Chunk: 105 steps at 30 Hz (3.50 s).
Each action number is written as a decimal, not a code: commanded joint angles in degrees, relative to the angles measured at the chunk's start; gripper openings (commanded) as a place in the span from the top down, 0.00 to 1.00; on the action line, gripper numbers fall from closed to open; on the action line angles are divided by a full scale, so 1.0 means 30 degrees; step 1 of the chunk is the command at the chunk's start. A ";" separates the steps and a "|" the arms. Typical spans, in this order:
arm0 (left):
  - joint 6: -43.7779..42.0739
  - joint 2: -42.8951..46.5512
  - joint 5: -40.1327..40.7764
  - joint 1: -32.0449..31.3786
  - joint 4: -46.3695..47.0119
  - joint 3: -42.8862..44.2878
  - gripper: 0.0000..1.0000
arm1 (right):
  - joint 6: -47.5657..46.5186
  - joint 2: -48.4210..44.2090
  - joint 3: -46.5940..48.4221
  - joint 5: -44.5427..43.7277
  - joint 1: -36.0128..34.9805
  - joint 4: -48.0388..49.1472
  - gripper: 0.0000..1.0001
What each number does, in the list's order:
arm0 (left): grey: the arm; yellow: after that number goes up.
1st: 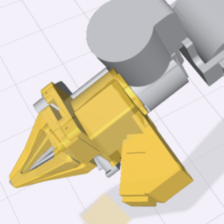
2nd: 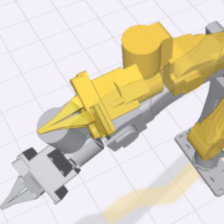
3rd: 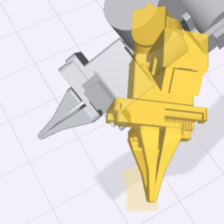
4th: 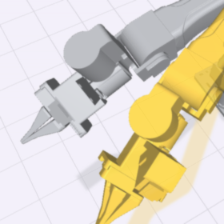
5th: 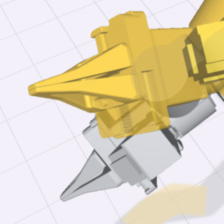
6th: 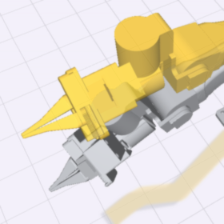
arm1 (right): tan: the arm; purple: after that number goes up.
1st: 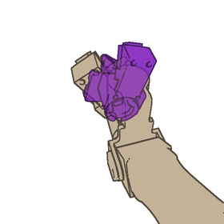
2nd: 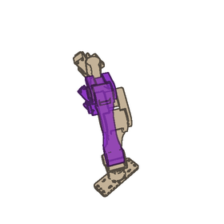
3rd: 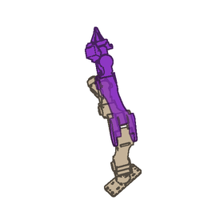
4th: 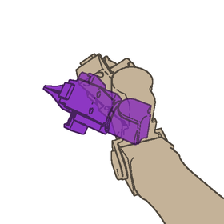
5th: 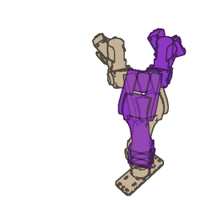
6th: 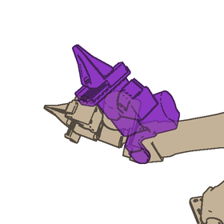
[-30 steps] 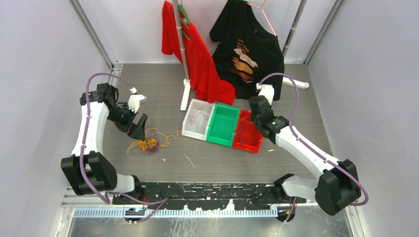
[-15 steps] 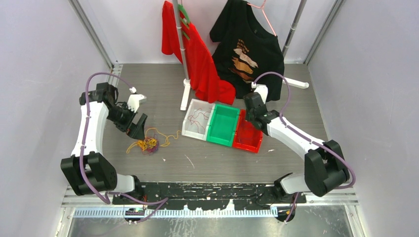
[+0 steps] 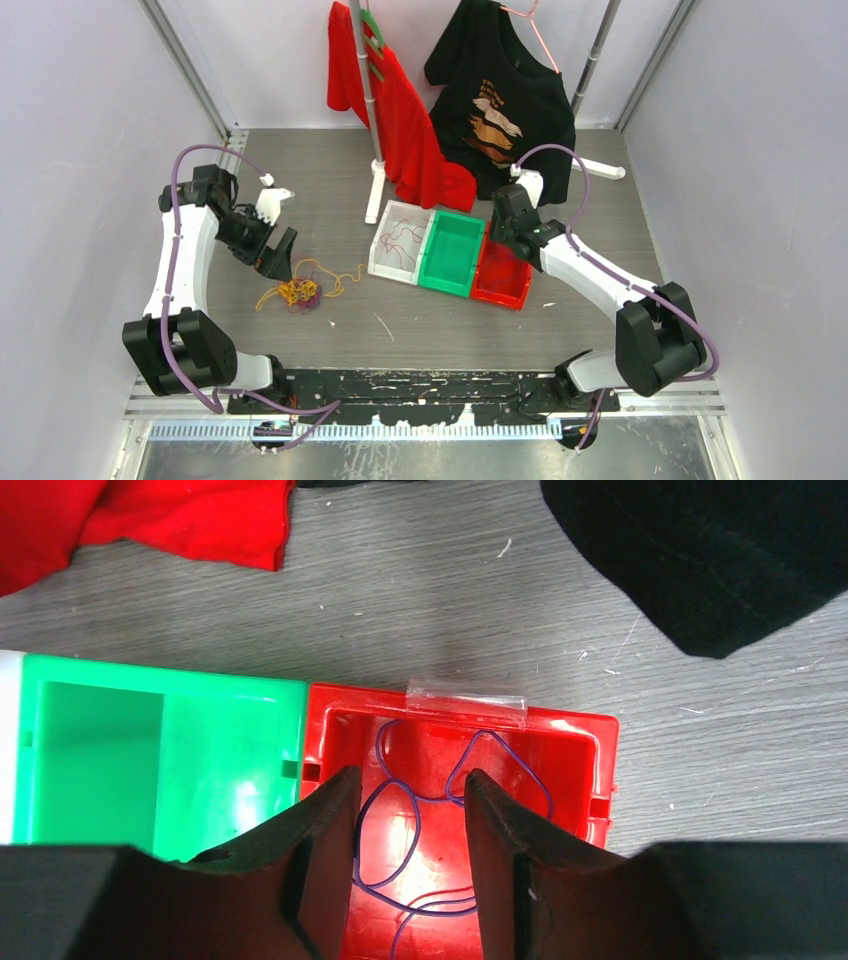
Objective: Untangle the cables
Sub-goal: Place the cable in the bin, then untie the cable.
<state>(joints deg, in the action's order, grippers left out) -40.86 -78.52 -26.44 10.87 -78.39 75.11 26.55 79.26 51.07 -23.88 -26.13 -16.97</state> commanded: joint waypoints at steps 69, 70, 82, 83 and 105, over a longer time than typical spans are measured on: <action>0.1802 -0.4839 -0.1663 -0.0021 0.3380 -0.2211 0.86 | -0.0971 0.1499 0.1727 0.3263 -0.9806 0.8354 0.59; 0.1677 -0.4532 -0.1653 -0.0021 0.3079 -0.2170 0.86 | -0.0953 0.1759 0.1885 0.3461 -0.9894 0.8415 0.59; 0.2380 -0.0838 0.1325 0.0535 0.2732 -0.2885 0.38 | -0.1499 0.3376 0.2665 0.3336 -1.0814 0.9022 0.54; 0.2445 -0.0633 0.1427 0.0554 0.2913 -0.3342 0.37 | -0.1495 0.3440 0.2617 0.3306 -1.0880 0.9088 0.54; 0.4297 -0.5048 -0.3593 0.4321 0.3941 -0.2859 0.52 | -0.1524 0.3198 0.1641 0.3159 -1.1478 1.0136 0.64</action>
<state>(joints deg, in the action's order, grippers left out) -29.47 -95.59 -31.16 24.05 -66.65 64.16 22.57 89.95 56.23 -13.80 -60.20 9.87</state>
